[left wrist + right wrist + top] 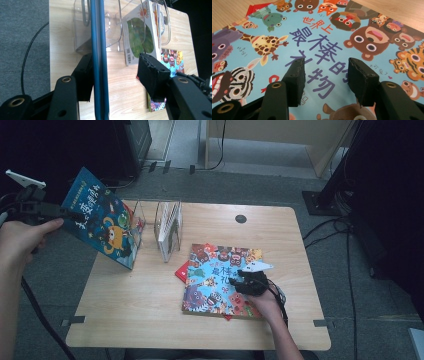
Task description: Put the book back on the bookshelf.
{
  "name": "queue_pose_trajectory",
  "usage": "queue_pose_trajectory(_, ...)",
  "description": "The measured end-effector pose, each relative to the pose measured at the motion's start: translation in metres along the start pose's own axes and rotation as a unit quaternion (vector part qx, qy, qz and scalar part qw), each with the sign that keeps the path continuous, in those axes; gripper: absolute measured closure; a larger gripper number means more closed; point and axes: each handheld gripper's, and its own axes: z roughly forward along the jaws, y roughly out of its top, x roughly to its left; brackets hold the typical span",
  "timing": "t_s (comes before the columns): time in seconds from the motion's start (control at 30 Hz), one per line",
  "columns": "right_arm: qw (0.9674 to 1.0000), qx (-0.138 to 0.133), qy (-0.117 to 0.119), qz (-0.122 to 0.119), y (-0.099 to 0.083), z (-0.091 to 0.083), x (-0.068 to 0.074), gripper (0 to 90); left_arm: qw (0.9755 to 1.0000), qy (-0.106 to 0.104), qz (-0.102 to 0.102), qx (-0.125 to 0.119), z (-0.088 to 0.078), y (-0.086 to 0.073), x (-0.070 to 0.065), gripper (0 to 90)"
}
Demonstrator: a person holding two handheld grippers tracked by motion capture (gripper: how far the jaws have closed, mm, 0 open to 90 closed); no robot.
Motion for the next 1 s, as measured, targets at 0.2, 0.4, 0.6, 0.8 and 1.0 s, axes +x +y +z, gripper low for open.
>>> queue_pose_trajectory(0.2, 0.9999, -0.01, 0.001, 0.012, 0.001, -0.009, -0.007, 49.1, 0.9999, -0.007, -0.009, -0.012, -0.001, -0.027, 0.005, 44.9)
queue_pose_trajectory(0.4, 0.9993, -0.028, -0.003, 0.025, 0.0, -0.017, -0.017, 50.2, 0.9999, -0.002, -0.004, -0.016, 0.008, -0.054, 0.007, 44.3)
queue_pose_trajectory(0.6, 0.9989, -0.031, -0.011, 0.034, 0.003, -0.019, -0.026, 51.0, 0.9996, -0.001, 0.015, -0.026, 0.014, -0.075, 0.0, 44.2)
queue_pose_trajectory(0.8, 0.9983, -0.027, -0.017, 0.048, 0.003, -0.019, -0.035, 52.4, 0.9992, -0.004, 0.036, -0.019, 0.031, -0.09, -0.012, 43.9)
queue_pose_trajectory(1.0, 0.9977, -0.023, -0.023, 0.059, 0.0, -0.023, -0.044, 57.3, 0.997, -0.012, 0.075, -0.011, 0.06, -0.099, -0.022, 42.6)
